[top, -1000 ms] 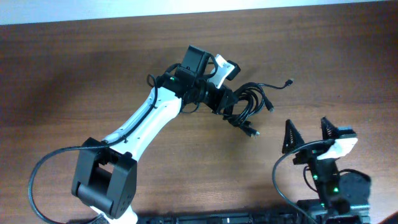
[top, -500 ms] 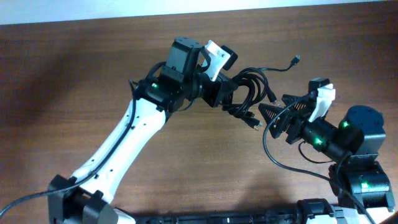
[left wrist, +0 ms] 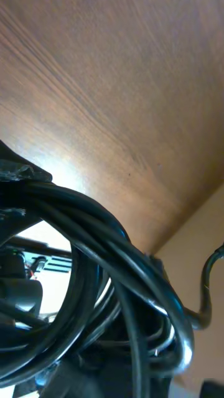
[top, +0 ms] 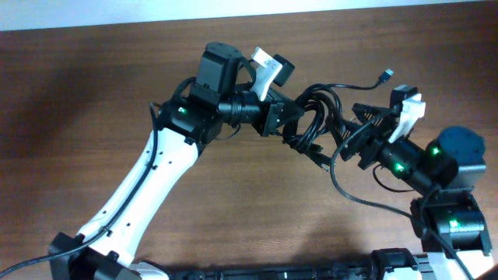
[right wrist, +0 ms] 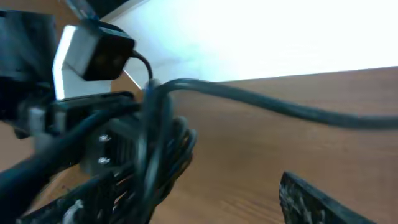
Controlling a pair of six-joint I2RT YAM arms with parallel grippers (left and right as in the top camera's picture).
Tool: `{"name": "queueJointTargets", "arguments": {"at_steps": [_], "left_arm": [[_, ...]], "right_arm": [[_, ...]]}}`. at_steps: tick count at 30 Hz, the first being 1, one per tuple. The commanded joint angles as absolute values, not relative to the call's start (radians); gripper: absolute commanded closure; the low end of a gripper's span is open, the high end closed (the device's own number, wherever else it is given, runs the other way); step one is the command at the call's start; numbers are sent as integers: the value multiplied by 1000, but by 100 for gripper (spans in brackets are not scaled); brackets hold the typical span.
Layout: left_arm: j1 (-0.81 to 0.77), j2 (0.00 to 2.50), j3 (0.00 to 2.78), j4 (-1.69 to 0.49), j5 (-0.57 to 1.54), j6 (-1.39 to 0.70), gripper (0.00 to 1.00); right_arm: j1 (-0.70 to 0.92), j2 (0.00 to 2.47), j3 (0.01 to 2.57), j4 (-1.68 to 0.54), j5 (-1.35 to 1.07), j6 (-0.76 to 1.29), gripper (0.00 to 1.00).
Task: Untangle cables
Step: 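Reach the right gripper to the hanging cable loops and grasp them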
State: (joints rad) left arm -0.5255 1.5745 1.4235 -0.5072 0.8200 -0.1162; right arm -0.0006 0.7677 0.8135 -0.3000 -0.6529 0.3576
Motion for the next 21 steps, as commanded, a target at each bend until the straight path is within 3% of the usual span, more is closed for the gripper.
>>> {"name": "queueJointTargets", "arguments": {"at_steps": [1, 3, 5, 6, 8, 15, 21], "left_arm": [[-556, 1544, 1456, -498, 876, -40, 100], [-573, 1544, 1456, -498, 876, -7, 100], [-577, 1544, 1456, -498, 875, -6, 100], [-577, 1544, 1456, -497, 872, -6, 100], [-577, 1544, 1456, -501, 821, -6, 100], [-577, 1544, 1456, -525, 820, 149, 100], [-577, 1544, 1456, -560, 1053, 348, 100]], "right_arm": [[-7, 786, 831, -290, -643, 357, 35], [-7, 789, 831, -290, -643, 357, 44], [-7, 789, 831, -290, -643, 357, 59], [-7, 789, 831, -290, -643, 357, 68], [-7, 789, 831, -290, -643, 356, 96], [-7, 789, 830, -328, -539, 344, 96], [-7, 789, 830, -414, -471, 266, 96]]}}
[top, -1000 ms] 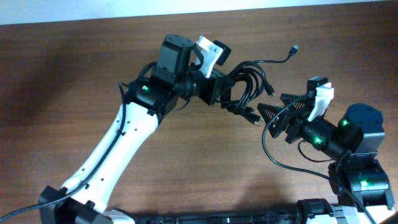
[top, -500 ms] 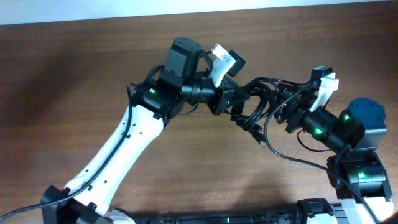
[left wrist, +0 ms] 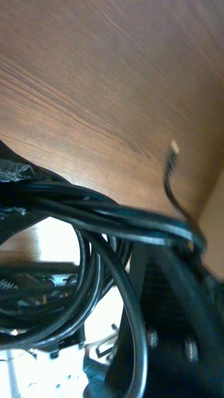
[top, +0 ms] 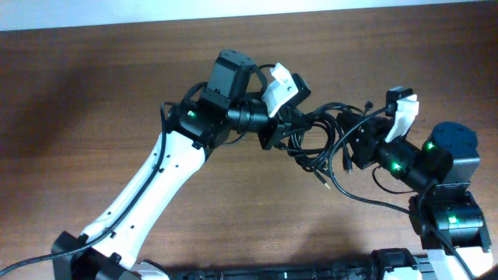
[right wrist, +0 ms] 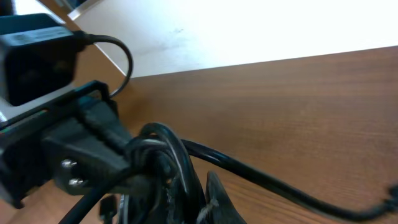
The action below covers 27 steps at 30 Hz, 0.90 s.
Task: Untangle cables
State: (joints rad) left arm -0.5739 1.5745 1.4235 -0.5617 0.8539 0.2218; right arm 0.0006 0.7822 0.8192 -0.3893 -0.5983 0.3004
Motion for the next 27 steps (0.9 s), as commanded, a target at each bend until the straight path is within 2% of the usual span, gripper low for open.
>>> {"name": "queueJointTargets", "arguments": {"at_steps": [1, 5, 9, 12, 19, 22, 25, 26, 27], "left_arm": [[-577, 1544, 1456, -559, 1062, 347, 100], [-577, 1544, 1456, -558, 1072, 352, 100], [-577, 1542, 1456, -554, 1176, 392, 100], [-577, 1530, 1456, -551, 1236, 392, 100], [-557, 1509, 1456, -552, 1221, 392, 100], [-523, 1509, 1456, -567, 1169, 391, 100], [-511, 1509, 1456, -582, 1133, 391, 100], [-509, 1509, 1456, -589, 1126, 391, 100], [-509, 1509, 1456, -592, 1124, 392, 100]], "right_arm": [[-7, 791, 830, -432, -452, 265, 96], [-7, 812, 830, -469, -450, 258, 96], [-7, 847, 830, -480, -450, 258, 91], [-7, 878, 830, -481, -397, 259, 76], [-7, 904, 830, -483, -216, 258, 68], [-7, 904, 830, -483, -133, 259, 59], [-7, 904, 830, -483, -106, 259, 57], [-7, 904, 830, -483, -88, 259, 48], [-7, 904, 830, -483, -69, 259, 48]]}}
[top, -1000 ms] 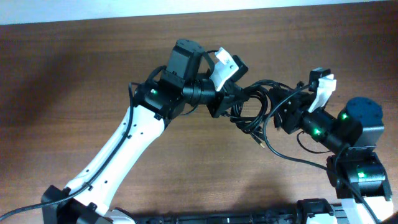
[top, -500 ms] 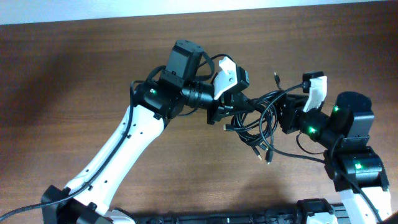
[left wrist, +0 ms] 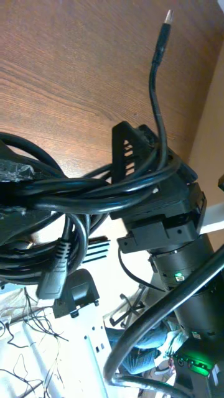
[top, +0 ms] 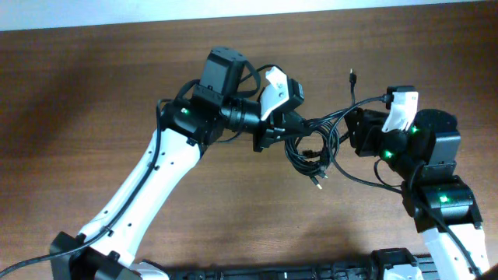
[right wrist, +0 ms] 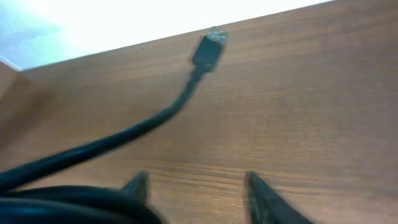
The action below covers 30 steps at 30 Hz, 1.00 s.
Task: Untangle cables
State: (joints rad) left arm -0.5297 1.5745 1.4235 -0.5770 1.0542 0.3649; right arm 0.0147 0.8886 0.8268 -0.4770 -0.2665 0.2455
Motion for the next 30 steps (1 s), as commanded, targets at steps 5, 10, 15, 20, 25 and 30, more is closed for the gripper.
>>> {"name": "queueJointTargets", "arguments": {"at_steps": [5, 10, 15, 20, 25, 30], "left_arm": [[-505, 1508, 1456, -607, 1102, 391, 100], [-493, 1483, 1456, -607, 1102, 392, 100], [-461, 1452, 1456, -598, 1102, 392, 100], [-382, 1418, 1456, -546, 1102, 391, 100], [-363, 1407, 1456, -547, 1098, 391, 100], [-366, 1408, 1456, -652, 997, 392, 100]], "right_arm": [[-7, 904, 830, -490, 62, 259, 21], [-7, 904, 830, -609, 229, 259, 1], [-7, 904, 830, -656, 242, 259, 1], [-7, 904, 830, -681, 241, 259, 1], [-7, 904, 830, -687, 204, 259, 1], [-7, 887, 831, -675, 101, 259, 1]]}}
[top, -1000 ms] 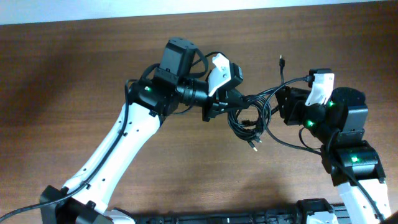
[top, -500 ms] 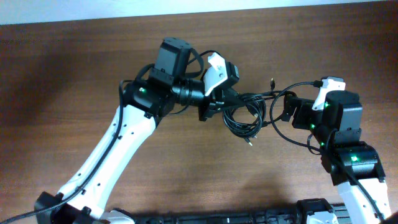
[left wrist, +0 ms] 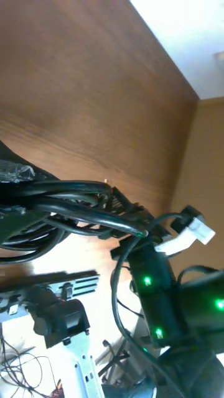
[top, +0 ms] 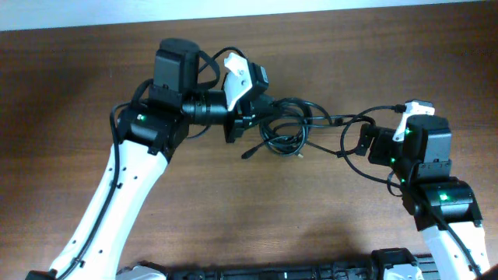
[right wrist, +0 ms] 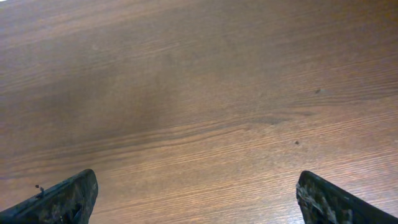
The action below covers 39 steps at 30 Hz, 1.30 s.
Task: Untangle cables
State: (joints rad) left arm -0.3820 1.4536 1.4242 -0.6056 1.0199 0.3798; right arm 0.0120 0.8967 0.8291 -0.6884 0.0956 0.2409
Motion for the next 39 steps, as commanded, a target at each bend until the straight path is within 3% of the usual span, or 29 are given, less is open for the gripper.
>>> {"name": "queueJointTargets", "arguments": {"at_steps": [1, 6, 9, 14, 21, 24, 27, 29, 32, 33, 39], "left_arm": [[-366, 1408, 1456, -699, 997, 408, 100], [-366, 1408, 1456, -837, 677, 436, 100], [-366, 1408, 1456, -870, 513, 436, 100], [-366, 1407, 1456, -870, 477, 436, 100], [-366, 1407, 1456, -865, 389, 430, 100], [-366, 1407, 1456, -809, 390, 277, 100], [-365, 1406, 1456, -695, 582, 191, 100], [-365, 1406, 1456, -601, 715, 168, 100], [-366, 1407, 1456, -485, 723, 32, 100], [-366, 1407, 1456, -456, 723, -5, 100], [-366, 1407, 1456, -358, 797, -35, 100]], "right_arm": [[-7, 876, 831, -632, 101, 258, 1], [-7, 822, 854, -459, 101, 258, 1], [-7, 809, 854, -477, 91, 258, 1], [-7, 811, 854, -582, -5, 258, 1], [-7, 811, 854, -642, -321, 188, 1], [-7, 811, 854, -640, -437, 188, 1], [-7, 811, 854, -640, -438, 192, 1], [-7, 811, 854, -638, -438, 253, 1], [-7, 811, 854, -611, -438, 484, 1], [-7, 811, 854, -590, -439, 668, 1], [-7, 815, 854, -481, -559, 1279, 1]]}}
